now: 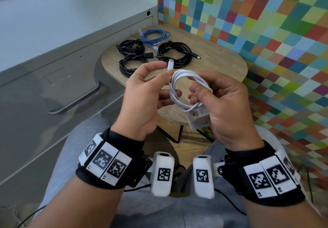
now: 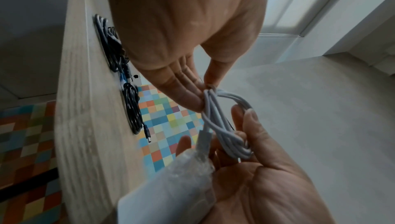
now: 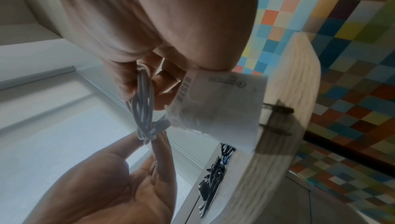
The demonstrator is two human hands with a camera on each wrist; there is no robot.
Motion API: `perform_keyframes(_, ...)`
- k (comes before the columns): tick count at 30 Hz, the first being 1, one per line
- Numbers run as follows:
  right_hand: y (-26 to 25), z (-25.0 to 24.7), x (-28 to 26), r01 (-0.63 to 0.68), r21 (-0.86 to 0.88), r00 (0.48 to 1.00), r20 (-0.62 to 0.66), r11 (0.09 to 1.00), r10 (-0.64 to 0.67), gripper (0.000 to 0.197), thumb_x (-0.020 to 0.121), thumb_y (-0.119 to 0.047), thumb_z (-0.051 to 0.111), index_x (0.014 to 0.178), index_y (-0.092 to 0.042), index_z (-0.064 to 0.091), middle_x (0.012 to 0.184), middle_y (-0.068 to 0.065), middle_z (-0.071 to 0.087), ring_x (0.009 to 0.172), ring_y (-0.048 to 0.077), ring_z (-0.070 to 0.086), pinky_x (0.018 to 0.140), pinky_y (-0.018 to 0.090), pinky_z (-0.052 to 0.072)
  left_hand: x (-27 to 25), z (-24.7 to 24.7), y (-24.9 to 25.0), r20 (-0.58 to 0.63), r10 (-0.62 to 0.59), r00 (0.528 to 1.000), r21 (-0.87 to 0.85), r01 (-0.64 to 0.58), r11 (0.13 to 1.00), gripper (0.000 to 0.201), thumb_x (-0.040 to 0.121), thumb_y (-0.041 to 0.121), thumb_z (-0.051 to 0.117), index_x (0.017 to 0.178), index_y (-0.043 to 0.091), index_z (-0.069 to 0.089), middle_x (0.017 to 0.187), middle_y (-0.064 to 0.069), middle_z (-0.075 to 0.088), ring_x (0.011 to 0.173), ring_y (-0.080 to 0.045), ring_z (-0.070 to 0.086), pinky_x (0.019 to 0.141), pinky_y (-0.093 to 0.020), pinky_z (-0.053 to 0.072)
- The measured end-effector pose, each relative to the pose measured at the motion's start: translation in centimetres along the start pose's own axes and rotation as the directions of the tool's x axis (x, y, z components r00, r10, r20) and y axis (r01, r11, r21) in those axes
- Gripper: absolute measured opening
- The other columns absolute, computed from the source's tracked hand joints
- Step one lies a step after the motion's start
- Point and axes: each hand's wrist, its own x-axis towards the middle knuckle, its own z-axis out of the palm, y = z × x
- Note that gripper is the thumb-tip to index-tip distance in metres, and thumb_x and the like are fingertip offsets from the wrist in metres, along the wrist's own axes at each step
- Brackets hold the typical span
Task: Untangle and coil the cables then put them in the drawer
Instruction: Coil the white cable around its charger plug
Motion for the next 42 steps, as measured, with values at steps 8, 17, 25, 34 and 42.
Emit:
perform_keyframes(8, 0.7, -0.6, 0.2, -0.055, 0.003, 0.995, -0.088, 0.999, 0.055, 0.015, 0.093, -0.018, 0.072, 0.098, -0.028, 0.082, 0.066, -0.002, 0.068, 0.066, 0.027, 0.061, 0.062, 0.034, 0.056, -0.1, -0.5, 0.6, 0.234, -0.058, 0.971, 0.173, 0.017, 0.985, 0.025, 0.105, 0.007, 0.051, 0.104, 0.006, 0.076, 0.082, -0.008, 0.073, 0.068, -0.020, 0.066, 0.072, -0.035, 0.059)
perform_keyframes(17, 1.0, -0.9, 0.5, -0.102, -0.007, 0.978, -0.184, 0.995, 0.099, 0.013, 0.096, -0.019, 0.069, 0.092, -0.017, 0.081, 0.058, 0.000, 0.058, 0.059, 0.021, 0.054, 0.062, 0.043, 0.052, -0.3, 0.0, -0.3, 0.350, 0.007, 0.937, 0.091, -0.041, 0.995, 0.025, 0.092, 0.026, 0.068, 0.105, 0.007, 0.077, 0.092, -0.010, 0.074, 0.080, -0.020, 0.066, 0.080, -0.034, 0.056)
perform_keyframes(25, 0.5, -0.7, 0.5, -0.183, 0.256, 0.982, 0.000, 0.949, 0.189, 0.035, 0.081, -0.029, 0.075, 0.111, -0.011, 0.077, 0.074, 0.000, 0.070, 0.066, 0.011, 0.064, 0.064, 0.028, 0.055, -0.1, 0.0, -0.6, 0.285, 0.062, 0.956, -0.205, -0.003, 0.979, 0.036, 0.090, 0.000, 0.064, 0.125, 0.004, 0.059, 0.090, -0.011, 0.073, 0.072, -0.020, 0.068, 0.069, -0.029, 0.056)
perform_keyframes(34, 0.7, -0.3, 0.5, -0.197, 0.292, 0.980, 0.029, 0.936, 0.197, 0.034, 0.088, -0.026, 0.067, 0.118, -0.011, 0.074, 0.085, 0.002, 0.076, 0.070, 0.013, 0.066, 0.065, 0.025, 0.056, -0.7, 0.4, -0.7, 0.319, 0.041, 0.947, -0.380, 0.088, 0.921, 0.024, 0.089, 0.009, 0.064, 0.112, 0.010, 0.068, 0.087, -0.009, 0.074, 0.072, -0.016, 0.071, 0.067, -0.030, 0.060)
perform_keyframes(42, 0.6, 0.0, 0.3, -0.198, 0.249, 0.980, 0.028, 0.948, 0.197, 0.031, 0.088, -0.022, 0.067, 0.116, -0.013, 0.075, 0.102, 0.006, 0.079, 0.092, 0.018, 0.074, 0.079, 0.028, 0.058, -0.1, 0.0, -0.4, 0.311, 0.058, 0.949, -0.247, 0.022, 0.969, 0.015, 0.095, 0.008, 0.059, 0.106, 0.009, 0.069, 0.097, -0.011, 0.073, 0.078, -0.018, 0.069, 0.074, -0.031, 0.057)
